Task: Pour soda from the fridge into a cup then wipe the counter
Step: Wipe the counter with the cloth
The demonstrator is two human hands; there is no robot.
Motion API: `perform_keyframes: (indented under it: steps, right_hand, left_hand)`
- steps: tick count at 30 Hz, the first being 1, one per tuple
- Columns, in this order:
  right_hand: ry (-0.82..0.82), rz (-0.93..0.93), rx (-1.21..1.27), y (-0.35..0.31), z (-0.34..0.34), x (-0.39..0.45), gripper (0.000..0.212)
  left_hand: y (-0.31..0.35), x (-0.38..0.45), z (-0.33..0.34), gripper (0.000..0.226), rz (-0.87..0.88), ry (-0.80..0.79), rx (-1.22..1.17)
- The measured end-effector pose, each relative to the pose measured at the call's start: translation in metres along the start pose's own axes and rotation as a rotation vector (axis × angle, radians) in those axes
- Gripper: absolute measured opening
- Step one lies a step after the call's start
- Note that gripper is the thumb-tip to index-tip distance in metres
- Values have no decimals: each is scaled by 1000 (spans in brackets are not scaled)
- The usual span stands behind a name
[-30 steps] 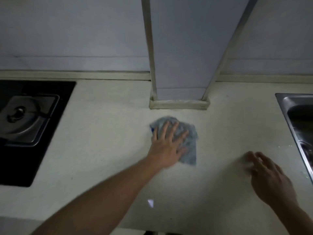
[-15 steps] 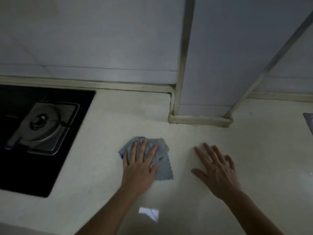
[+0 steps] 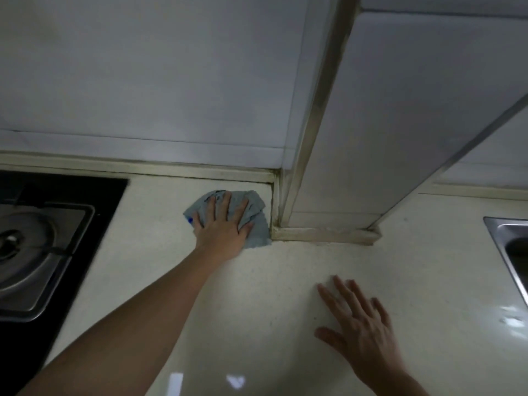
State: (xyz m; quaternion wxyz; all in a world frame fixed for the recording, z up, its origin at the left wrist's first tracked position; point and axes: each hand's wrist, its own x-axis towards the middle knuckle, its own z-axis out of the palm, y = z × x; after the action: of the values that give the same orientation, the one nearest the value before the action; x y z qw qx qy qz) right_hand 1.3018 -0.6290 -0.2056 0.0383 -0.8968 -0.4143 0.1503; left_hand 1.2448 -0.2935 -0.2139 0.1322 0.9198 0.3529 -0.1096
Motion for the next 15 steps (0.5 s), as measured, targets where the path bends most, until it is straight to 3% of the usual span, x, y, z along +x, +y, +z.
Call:
perform_keyframes:
  steps: [6, 12, 15]
  right_hand:
    - [-20, 13, -15, 1, -2, -1, 75]
    - [-114, -1, 12, -3, -18, 3, 89]
    - [-5, 30, 3, -7, -41, 5, 77]
  left_hand:
    - [2, 6, -7, 68, 14, -56, 14]
    - [29, -67, -22, 71, 91, 132, 51]
    - [45, -110, -32, 66, 69, 141, 13]
